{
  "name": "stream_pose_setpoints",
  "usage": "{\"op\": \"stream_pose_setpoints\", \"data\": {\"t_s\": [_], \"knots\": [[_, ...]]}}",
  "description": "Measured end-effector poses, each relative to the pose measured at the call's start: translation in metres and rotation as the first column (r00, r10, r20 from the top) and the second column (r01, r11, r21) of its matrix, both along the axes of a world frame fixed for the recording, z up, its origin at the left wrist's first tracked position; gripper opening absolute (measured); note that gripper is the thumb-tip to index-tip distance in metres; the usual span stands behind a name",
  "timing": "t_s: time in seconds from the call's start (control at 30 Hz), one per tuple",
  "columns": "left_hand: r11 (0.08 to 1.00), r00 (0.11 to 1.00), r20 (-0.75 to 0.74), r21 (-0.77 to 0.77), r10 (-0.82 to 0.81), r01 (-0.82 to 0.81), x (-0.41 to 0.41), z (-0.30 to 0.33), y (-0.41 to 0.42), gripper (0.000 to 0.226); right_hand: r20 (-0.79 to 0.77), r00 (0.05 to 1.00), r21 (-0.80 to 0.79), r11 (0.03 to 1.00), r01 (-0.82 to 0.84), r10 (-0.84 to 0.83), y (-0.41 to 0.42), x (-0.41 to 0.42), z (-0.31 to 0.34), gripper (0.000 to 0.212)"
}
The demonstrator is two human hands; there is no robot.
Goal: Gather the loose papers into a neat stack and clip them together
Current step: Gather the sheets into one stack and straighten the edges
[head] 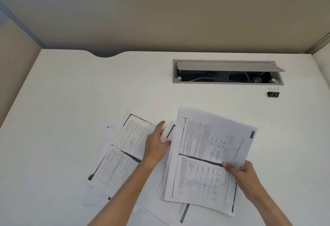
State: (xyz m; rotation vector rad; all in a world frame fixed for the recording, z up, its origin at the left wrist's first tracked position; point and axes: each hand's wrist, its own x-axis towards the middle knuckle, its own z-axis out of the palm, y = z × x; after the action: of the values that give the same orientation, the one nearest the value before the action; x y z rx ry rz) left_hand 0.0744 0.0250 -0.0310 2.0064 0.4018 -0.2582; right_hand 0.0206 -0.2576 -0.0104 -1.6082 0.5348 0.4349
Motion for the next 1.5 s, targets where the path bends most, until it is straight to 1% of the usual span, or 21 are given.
{"op": "stream_pose_setpoints", "data": {"t_s": [0.07,0.13,0.17,0.23,0.27,0.33,0.43,0.47,0.5,0.57,0.6,0.73,0.8,0.9,1.03,1.1,1.17,1.23,1.33,1.43,1.5], "knots": [[0.979,0.988,-0.084,-0.146,0.129,-0.14,-0.002,0.002,0.006,0.071,-0.012,1.0,0.023,0.999,-0.023,0.023,0.002,-0.002,0.001,0.019],[0.947,0.969,-0.178,-0.242,0.171,-0.212,-0.006,0.007,0.014,0.058,-0.021,0.999,0.051,0.998,-0.036,0.038,0.006,-0.003,0.001,0.021],[0.929,0.962,-0.223,-0.298,0.155,-0.219,-0.008,0.011,0.017,0.047,-0.026,0.999,0.065,0.997,-0.037,0.039,0.008,-0.004,0.0,0.022],[0.902,0.952,-0.297,-0.39,0.066,-0.185,-0.015,0.018,0.021,0.025,-0.037,0.999,0.08,0.996,-0.037,0.04,0.014,-0.007,-0.001,0.023],[0.895,0.947,-0.322,-0.42,0.007,-0.15,-0.018,0.019,0.022,0.022,-0.043,0.998,0.087,0.996,-0.032,0.036,0.016,-0.009,-0.003,0.023],[0.9,0.926,-0.37,-0.426,-0.077,-0.095,-0.024,0.018,0.025,0.036,-0.048,0.999,0.095,0.995,-0.014,0.019,0.022,-0.013,-0.005,0.022],[0.933,0.878,-0.469,-0.35,-0.097,-0.084,-0.029,0.022,0.028,0.068,-0.045,0.999,0.101,0.995,0.021,-0.016,0.028,-0.019,-0.008,0.021],[0.937,0.877,-0.467,-0.343,-0.116,-0.059,-0.032,0.023,0.028,0.072,-0.05,0.998,0.104,0.994,0.035,-0.03,0.029,-0.021,-0.009,0.021],[0.933,0.882,-0.449,-0.36,-0.142,-0.032,-0.035,0.025,0.026,0.066,-0.054,0.998,0.105,0.993,0.047,-0.042,0.03,-0.023,-0.009,0.021],[0.904,0.9,-0.395,-0.428,-0.185,-0.002,-0.042,0.025,0.022,0.044,-0.057,0.997,0.117,0.992,0.055,-0.048,0.033,-0.028,-0.009,0.022],[0.891,0.908,-0.376,-0.455,-0.184,-0.007,-0.045,0.025,0.019,0.04,-0.057,0.997,0.125,0.991,0.049,-0.042,0.035,-0.031,-0.008,0.024],[0.892,0.939,-0.336,-0.444,-0.078,-0.085,-0.057,0.03,0.014,0.035,-0.025,0.999,0.106,0.993,0.046,-0.044,0.041,-0.042,-0.001,0.024],[0.881,0.954,-0.296,-0.464,-0.054,-0.094,-0.064,0.036,0.011,0.034,0.002,0.998,0.067,0.996,0.056,-0.056,0.044,-0.048,-0.001,0.032],[0.858,0.973,-0.224,-0.508,-0.052,-0.071,-0.077,0.045,0.004,0.034,0.05,0.994,0.051,0.994,0.096,-0.099,0.046,-0.053,0.001,0.054],[0.82,0.991,-0.105,-0.572,-0.083,0.008,-0.095,0.063,0.002,0.03,0.105,0.982,0.091,0.985,0.146,-0.155,0.036,-0.048,0.013,0.067],[0.814,0.992,-0.054,-0.578,-0.112,0.06,-0.102,0.07,0.003,0.027,0.081,0.98,0.19,0.968,0.165,-0.183,0.025,-0.042,0.018,0.075],[0.803,0.99,-0.021,-0.588,-0.137,0.099,-0.108,0.075,0.006,0.025,0.054,0.987,0.319,0.939,0.129,-0.154,0.015,-0.038,0.025,0.07],[0.793,0.989,0.004,-0.597,-0.15,0.123,-0.112,0.077,0.01,0.023,0.056,0.997,0.366,0.93,0.02,-0.044,0.009,-0.036,0.034,0.053],[0.792,0.989,0.005,-0.599,-0.148,0.121,-0.113,0.077,0.016,0.022,0.103,0.993,0.338,0.937,-0.083,0.05,0.011,-0.038,0.041,0.041],[0.809,0.988,0.004,-0.574,-0.153,0.128,-0.11,0.07,0.025,0.027,0.148,0.987,0.269,0.958,-0.094,0.055,0.022,-0.043,0.04,0.036],[0.839,0.989,0.008,-0.529,-0.15,0.131,-0.105,0.062,0.035,0.029,0.187,0.981,0.214,0.973,-0.082,0.042,0.032,-0.045,0.038,0.036]]}}
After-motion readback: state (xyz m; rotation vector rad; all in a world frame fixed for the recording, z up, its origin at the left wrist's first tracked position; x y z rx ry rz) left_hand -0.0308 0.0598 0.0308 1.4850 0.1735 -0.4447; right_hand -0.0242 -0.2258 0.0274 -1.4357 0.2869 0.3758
